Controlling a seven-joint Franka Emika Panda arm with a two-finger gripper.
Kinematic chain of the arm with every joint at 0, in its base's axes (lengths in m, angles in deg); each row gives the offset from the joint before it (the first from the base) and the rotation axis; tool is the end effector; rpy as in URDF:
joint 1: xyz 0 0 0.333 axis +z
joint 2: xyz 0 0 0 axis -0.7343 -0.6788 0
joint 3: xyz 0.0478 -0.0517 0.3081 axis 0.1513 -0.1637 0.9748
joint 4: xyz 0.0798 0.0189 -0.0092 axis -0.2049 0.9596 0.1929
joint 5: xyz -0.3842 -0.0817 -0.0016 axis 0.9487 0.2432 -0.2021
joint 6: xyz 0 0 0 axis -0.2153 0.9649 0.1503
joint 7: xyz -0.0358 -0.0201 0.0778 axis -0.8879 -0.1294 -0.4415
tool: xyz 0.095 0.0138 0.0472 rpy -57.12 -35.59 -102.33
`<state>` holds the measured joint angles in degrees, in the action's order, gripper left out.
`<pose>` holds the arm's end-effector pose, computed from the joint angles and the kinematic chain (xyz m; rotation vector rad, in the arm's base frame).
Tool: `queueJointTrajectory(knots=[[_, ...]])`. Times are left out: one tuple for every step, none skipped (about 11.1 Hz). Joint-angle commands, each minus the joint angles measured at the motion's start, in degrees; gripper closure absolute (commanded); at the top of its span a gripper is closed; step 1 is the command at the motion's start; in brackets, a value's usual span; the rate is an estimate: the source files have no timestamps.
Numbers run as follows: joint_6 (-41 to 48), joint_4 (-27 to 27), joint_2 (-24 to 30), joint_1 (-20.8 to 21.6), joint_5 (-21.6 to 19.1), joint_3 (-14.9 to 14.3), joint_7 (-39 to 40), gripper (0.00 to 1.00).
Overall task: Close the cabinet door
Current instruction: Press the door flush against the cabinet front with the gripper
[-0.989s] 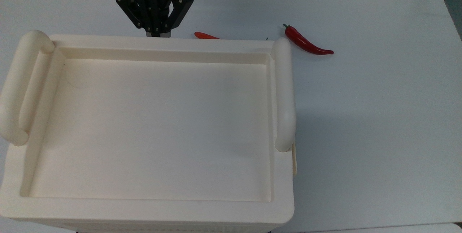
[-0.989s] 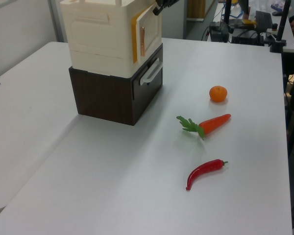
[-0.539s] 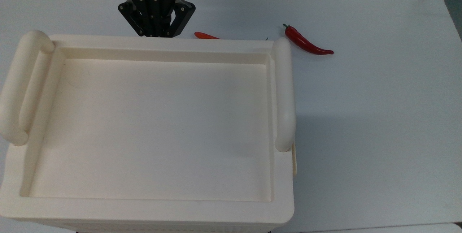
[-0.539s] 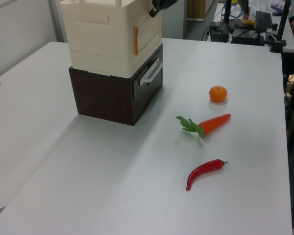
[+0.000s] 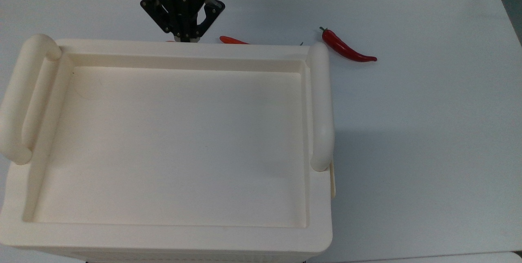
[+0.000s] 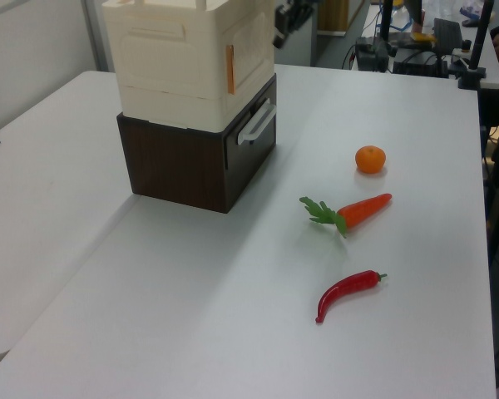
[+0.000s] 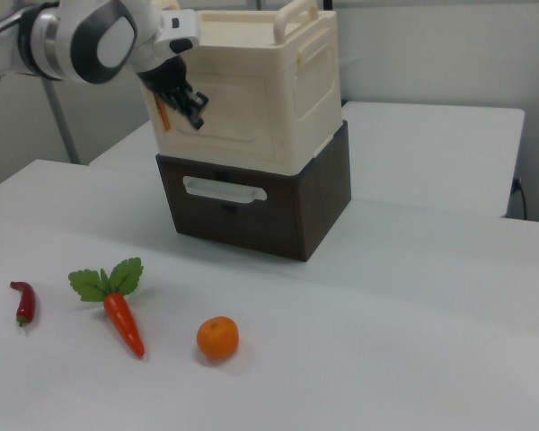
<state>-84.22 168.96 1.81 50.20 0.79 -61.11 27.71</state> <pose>0.6584 0.0231 0.6185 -2.9628 0.2835 -0.7089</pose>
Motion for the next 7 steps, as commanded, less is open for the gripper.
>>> queueJointTrajectory(knots=[[16.84, 2.61, 6.57, 0.65, 2.0, -0.5, 10.86, 1.0], [21.94, 2.61, 7.54, 0.74, 2.79, -0.5, 14.89, 1.0], [26.34, 2.61, 8.16, 0.74, 3.5, -0.5, 18.33, 1.0], [29.43, 2.61, 8.69, 0.91, 4.46, -0.41, 20.8, 1.0], [31.47, 2.96, 8.95, 1.0, 4.73, -0.41, 22.56, 1.0], [32.44, 3.31, 8.95, 1.0, 4.73, -0.41, 22.75, 1.0], [32.45, 4.01, 8.95, 0.91, 4.73, -0.41, 22.41, 0.92]])
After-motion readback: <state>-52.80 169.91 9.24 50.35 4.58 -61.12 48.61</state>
